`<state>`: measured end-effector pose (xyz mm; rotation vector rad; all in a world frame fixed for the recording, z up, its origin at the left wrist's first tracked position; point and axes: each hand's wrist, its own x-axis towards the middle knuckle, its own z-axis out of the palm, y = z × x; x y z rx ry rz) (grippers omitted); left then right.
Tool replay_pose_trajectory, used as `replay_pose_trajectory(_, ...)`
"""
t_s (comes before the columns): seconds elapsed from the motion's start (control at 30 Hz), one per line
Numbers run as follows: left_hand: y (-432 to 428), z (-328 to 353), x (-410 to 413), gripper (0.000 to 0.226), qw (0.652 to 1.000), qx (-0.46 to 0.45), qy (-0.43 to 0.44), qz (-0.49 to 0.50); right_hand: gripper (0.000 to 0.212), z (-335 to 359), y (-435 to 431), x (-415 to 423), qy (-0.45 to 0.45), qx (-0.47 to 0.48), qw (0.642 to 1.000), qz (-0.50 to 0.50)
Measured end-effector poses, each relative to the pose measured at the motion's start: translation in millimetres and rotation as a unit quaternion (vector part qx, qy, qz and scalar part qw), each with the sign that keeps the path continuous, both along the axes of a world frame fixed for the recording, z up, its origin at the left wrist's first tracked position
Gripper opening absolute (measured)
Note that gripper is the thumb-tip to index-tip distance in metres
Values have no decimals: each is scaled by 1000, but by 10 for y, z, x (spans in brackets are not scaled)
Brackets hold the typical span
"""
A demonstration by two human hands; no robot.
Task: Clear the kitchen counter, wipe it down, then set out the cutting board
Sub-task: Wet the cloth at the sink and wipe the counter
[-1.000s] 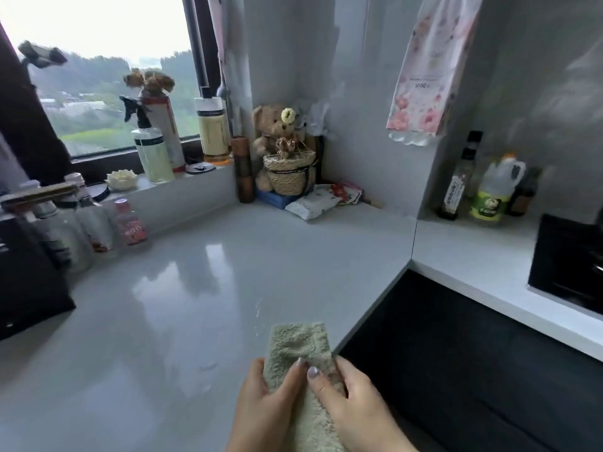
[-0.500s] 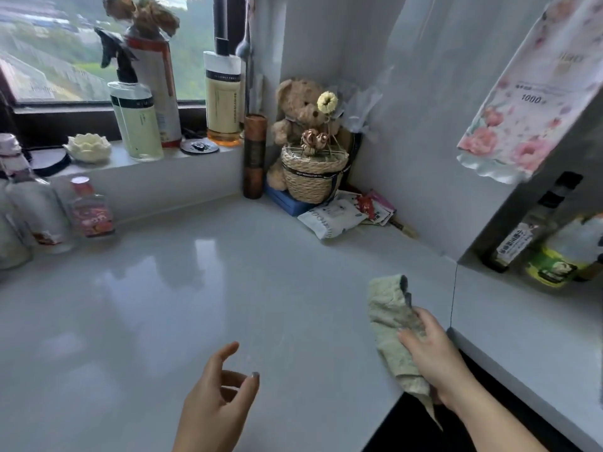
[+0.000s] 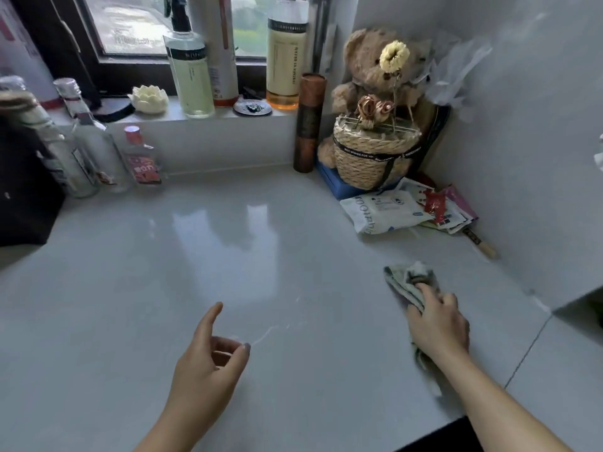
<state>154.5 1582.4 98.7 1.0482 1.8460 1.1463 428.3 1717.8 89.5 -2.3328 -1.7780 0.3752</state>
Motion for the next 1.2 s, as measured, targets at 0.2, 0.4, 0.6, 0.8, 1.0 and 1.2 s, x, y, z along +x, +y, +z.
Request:
replay_pose_trajectory(0.2,-59,-7,164,76,998,5,-1,55,44,-87,-389,-876,89,11,974,209)
replay_pose_trajectory(0.4,-233,12,-30,77,995,30,29,87,45,97,72,-936,255,59,946,190)
replay_pose_trajectory(0.6,-403,-30,-305,78,990,34,27,133,49,95,801,-688,2,-14,980,197)
replay_pose_trajectory(0.8,-371,-62,-409,79,990,47,12,135,38,-112,367,-1427,-55,16,972,227)
replay_pose_trajectory(1.0,-274,-51,-403,83,992,53,35,113,38,-69,-187,-2124,79,-34,942,324)
replay_pose_trajectory(1.2,-340,-96,-510,80,990,48,76,108,43,225,-54,-1106,153,33,963,218)
